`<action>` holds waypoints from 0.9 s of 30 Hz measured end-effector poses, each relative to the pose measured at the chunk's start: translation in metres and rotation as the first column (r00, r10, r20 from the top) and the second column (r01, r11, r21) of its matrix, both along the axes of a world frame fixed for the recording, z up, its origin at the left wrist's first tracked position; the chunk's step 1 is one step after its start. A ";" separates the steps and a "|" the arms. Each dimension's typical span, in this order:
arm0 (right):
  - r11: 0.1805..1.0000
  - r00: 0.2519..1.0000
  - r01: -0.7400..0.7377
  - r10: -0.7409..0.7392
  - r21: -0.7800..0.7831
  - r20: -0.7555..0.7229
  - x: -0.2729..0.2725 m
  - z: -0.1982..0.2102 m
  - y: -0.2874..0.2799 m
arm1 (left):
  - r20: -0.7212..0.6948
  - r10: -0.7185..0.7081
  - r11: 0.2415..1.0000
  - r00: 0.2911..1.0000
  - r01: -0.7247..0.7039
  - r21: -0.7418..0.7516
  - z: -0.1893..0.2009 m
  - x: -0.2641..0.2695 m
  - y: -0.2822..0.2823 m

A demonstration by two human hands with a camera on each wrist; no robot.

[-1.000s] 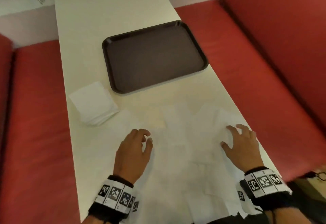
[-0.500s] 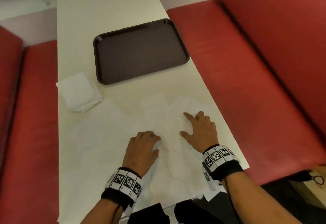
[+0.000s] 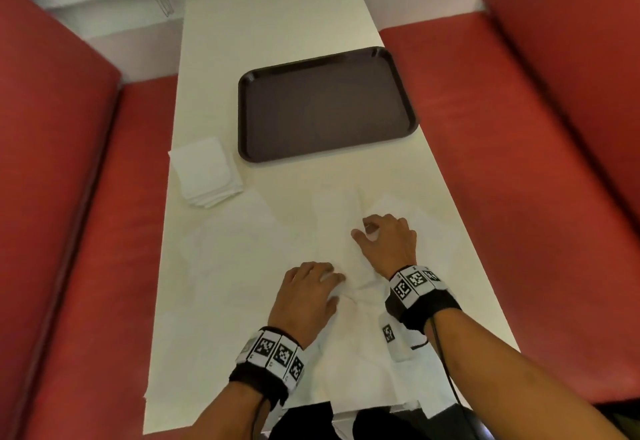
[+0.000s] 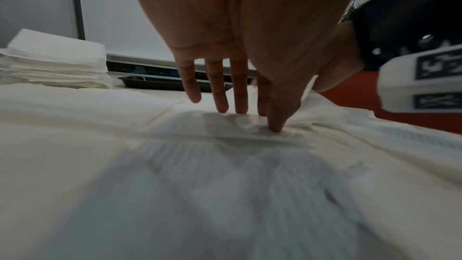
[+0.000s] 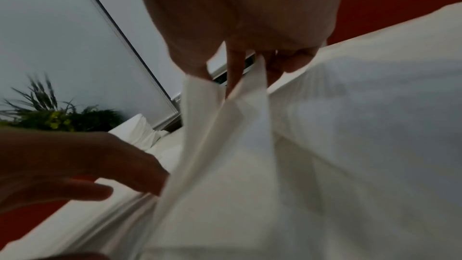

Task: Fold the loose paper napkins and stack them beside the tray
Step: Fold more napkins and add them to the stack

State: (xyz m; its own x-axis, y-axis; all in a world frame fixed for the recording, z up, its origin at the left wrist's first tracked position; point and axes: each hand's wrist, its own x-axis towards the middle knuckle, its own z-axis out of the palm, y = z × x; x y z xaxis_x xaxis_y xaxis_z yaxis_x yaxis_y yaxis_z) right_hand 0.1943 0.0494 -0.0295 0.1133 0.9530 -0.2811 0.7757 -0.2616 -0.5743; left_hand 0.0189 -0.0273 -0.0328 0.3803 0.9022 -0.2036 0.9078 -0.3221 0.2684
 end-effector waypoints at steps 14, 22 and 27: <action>0.971 0.625 0.226 -0.087 0.072 -0.776 0.008 0.110 -0.011 | 0.679 0.610 0.793 0.409 -0.326 -0.515 0.087 -0.028 0.058; 0.938 0.624 0.287 -0.030 0.193 -0.781 -0.027 0.134 -0.012 | 0.846 0.510 0.859 0.158 -0.049 -0.509 0.138 -0.054 0.082; 0.952 0.555 0.260 -0.010 0.162 -0.832 -0.055 0.132 -0.011 | 0.914 0.349 0.937 0.209 -0.075 -0.341 0.132 -0.093 0.088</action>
State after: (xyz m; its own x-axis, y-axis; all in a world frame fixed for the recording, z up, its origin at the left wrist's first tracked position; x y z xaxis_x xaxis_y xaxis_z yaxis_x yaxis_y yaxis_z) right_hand 0.1393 0.0386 0.1028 0.0885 0.9921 -0.0891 -0.0913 -0.0810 -0.9925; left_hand -0.0745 0.0603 0.0990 0.2104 0.9776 -0.0054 -0.0482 0.0159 0.9987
